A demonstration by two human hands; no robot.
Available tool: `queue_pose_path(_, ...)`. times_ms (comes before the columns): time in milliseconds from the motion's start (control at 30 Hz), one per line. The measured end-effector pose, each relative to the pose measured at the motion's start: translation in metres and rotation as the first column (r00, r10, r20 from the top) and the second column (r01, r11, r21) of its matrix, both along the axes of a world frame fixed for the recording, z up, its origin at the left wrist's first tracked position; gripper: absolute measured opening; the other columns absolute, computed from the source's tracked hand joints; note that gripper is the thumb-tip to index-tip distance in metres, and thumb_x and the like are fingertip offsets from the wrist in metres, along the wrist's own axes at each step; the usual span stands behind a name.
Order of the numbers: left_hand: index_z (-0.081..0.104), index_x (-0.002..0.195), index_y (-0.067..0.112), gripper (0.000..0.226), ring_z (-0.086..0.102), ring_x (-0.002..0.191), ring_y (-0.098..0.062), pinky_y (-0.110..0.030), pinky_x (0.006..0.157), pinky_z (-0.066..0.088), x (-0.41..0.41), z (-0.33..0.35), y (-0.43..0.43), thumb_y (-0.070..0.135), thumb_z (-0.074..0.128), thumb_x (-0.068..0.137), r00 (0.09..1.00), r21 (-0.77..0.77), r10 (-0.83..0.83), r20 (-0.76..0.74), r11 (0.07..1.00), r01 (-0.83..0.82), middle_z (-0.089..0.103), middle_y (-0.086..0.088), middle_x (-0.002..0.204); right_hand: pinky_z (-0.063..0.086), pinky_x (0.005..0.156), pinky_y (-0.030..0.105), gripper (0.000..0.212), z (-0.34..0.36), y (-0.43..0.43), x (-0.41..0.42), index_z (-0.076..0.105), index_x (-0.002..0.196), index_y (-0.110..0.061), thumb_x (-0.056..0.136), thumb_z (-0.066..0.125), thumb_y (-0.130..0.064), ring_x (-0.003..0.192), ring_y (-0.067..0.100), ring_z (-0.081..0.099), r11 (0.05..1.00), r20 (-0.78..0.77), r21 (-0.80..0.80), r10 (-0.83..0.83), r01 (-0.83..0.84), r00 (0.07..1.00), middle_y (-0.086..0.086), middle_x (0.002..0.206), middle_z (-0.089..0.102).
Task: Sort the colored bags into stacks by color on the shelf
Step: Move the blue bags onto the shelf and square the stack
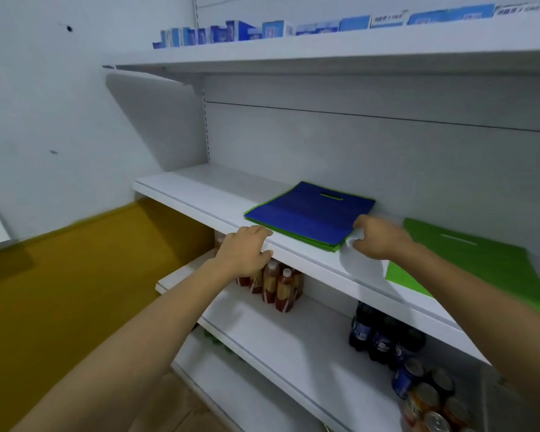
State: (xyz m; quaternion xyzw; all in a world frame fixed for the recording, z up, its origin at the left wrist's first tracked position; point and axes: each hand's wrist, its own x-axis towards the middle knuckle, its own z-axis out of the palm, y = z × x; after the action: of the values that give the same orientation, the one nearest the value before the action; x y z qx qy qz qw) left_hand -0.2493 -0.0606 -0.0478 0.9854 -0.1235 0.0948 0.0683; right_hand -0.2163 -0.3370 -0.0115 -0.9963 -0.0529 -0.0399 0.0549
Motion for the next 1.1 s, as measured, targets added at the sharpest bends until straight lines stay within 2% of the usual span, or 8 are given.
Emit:
queue_pose_path(233, 0.041, 0.142, 0.02, 0.044, 0.038, 0.134, -0.021, -0.039, 0.105, 0.036, 0.074, 0.01, -0.013, 0.033, 0.04, 0.101, 0.997, -0.035, -0.066, 0.048, 0.997, 0.067, 0.041, 0.001, 0.148, 0.046, 0.097, 0.037, 0.032, -0.016, -0.024, 0.056, 0.057, 0.12, -0.015, 0.09, 0.052, -0.026, 0.113, 0.031, 0.057, 0.985, 0.027, 0.153, -0.089, 0.084, 0.996, 0.014, 0.123, 0.061)
queue_pose_path(400, 0.044, 0.142, 0.02, 0.048, 0.041, 0.133, -0.024, -0.039, 0.105, 0.039, 0.137, 0.007, -0.029, 0.042, 0.04, 0.1, 0.995, -0.05, -0.074, -0.069, 0.996, 0.071, 0.046, -0.001, 0.146, 0.048, 0.09, 0.034, 0.027, -0.029, -0.031, 0.089, 0.058, 0.114, -0.019, 0.092, 0.051, -0.033, 0.108, 0.029, 0.059, 0.969, -0.005, 0.196, -0.151, 0.149, 0.988, 0.008, 0.121, 0.062)
queue_pose_path(533, 0.058, 0.129, 0.024, 0.041, 0.055, 0.12, -0.022, -0.04, 0.096, 0.046, 0.159, -0.012, -0.052, 0.046, 0.039, 0.1, 0.974, -0.199, -0.182, -0.136, 0.968, 0.153, 0.062, 0.003, 0.128, 0.044, 0.07, 0.031, 0.039, -0.036, -0.04, 0.108, 0.064, 0.09, -0.012, 0.096, 0.047, -0.046, 0.093, 0.03, 0.062, 0.944, -0.019, 0.229, -0.238, 0.236, 0.971, 0.008, 0.093, 0.064)
queue_pose_path(633, 0.065, 0.12, 0.021, 0.032, 0.06, 0.11, -0.019, -0.034, 0.091, 0.048, 0.17, -0.01, -0.062, 0.037, 0.047, 0.099, 0.967, -0.32, -0.24, -0.09, 0.926, 0.2, 0.067, 0.002, 0.119, 0.034, 0.054, 0.031, 0.052, -0.042, -0.045, 0.118, 0.049, 0.064, -0.01, 0.094, 0.048, -0.052, 0.064, 0.026, 0.055, 0.889, -0.055, 0.351, -0.292, 0.292, 0.955, 0.007, 0.062, 0.053)
queue_pose_path(733, 0.062, 0.123, 0.018, 0.032, 0.058, 0.114, -0.02, -0.03, 0.095, 0.046, 0.189, -0.003, -0.058, 0.03, 0.056, 0.094, 0.977, -0.366, -0.197, -0.087, 0.918, 0.152, 0.063, -0.002, 0.125, 0.041, 0.067, 0.032, 0.04, -0.043, -0.047, 0.125, 0.054, 0.088, -0.01, 0.083, 0.069, -0.046, 0.082, 0.027, 0.057, 0.831, -0.058, 0.458, -0.327, 0.316, 0.943, 0.004, 0.082, 0.053)
queue_pose_path(800, 0.055, 0.131, 0.018, 0.043, 0.053, 0.121, -0.025, -0.033, 0.099, 0.044, 0.201, -0.004, -0.051, 0.033, 0.061, 0.091, 0.988, -0.302, -0.114, -0.102, 0.95, 0.079, 0.057, -0.006, 0.133, 0.044, 0.076, 0.032, 0.049, -0.044, -0.044, 0.126, 0.055, 0.11, -0.006, 0.076, 0.079, -0.033, 0.1, 0.029, 0.058, 0.784, -0.055, 0.527, -0.354, 0.329, 0.933, 0.005, 0.098, 0.054)
queue_pose_path(1000, 0.039, 0.141, 0.013, 0.079, 0.049, 0.124, -0.029, -0.032, 0.098, 0.041, 0.23, 0.005, -0.039, 0.042, 0.075, 0.078, 0.966, -0.305, -0.003, -0.259, 0.949, -0.079, 0.049, -0.012, 0.139, 0.044, 0.063, 0.033, 0.025, -0.048, -0.037, 0.138, 0.063, 0.075, 0.003, 0.073, 0.081, -0.014, 0.072, 0.027, 0.061, 0.627, -0.124, 0.664, -0.446, 0.408, 0.887, 0.011, 0.076, 0.064)
queue_pose_path(1100, 0.032, 0.146, 0.013, 0.092, 0.046, 0.129, -0.027, -0.031, 0.1, 0.041, 0.239, 0.013, -0.038, 0.036, 0.081, 0.072, 0.935, -0.333, -0.041, -0.352, 0.939, -0.084, 0.044, -0.009, 0.145, 0.042, 0.078, 0.026, 0.027, -0.044, -0.029, 0.14, 0.067, 0.106, 0.003, 0.081, 0.073, -0.005, 0.097, 0.026, 0.061, 0.587, -0.071, 0.718, -0.472, 0.373, 0.879, 0.013, 0.103, 0.065)
